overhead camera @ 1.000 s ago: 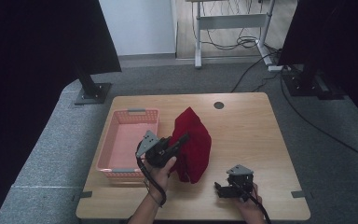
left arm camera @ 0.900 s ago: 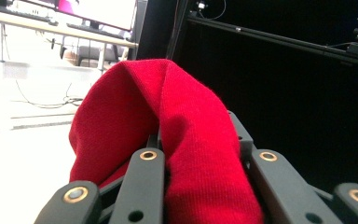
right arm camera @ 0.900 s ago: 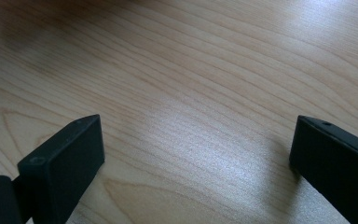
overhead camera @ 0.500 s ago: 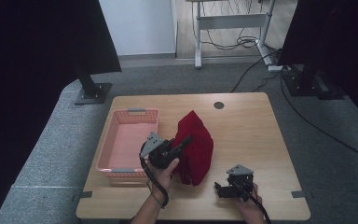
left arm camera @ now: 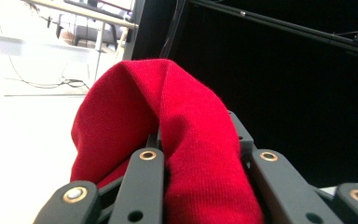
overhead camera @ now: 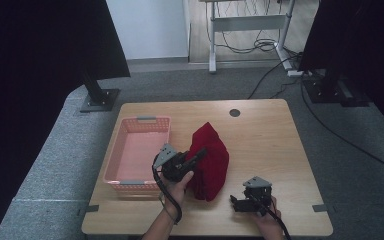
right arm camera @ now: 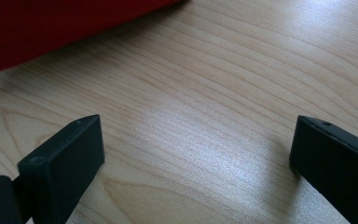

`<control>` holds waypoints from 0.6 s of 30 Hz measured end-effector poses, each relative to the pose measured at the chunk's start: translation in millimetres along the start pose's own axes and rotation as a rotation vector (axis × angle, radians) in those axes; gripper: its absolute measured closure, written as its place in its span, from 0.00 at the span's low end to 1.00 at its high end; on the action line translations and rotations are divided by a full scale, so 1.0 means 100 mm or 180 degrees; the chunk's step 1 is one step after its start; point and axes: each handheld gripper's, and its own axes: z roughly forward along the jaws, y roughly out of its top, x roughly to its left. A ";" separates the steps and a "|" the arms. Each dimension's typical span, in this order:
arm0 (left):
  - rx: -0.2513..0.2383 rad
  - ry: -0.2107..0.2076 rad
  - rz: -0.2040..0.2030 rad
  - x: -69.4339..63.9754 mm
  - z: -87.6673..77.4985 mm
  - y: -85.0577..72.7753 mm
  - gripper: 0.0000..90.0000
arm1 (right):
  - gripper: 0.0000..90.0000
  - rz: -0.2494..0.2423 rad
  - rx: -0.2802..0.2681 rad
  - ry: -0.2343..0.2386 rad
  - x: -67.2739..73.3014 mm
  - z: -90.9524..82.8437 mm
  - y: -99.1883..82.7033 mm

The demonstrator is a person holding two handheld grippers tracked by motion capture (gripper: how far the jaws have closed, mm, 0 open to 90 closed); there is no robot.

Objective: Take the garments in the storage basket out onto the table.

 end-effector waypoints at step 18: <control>0.0227 -0.0001 -0.0048 0.04 0.09 -0.23 0.79 | 0.03 0.0000 -0.0001 0.0002 0.00 0.00 0.00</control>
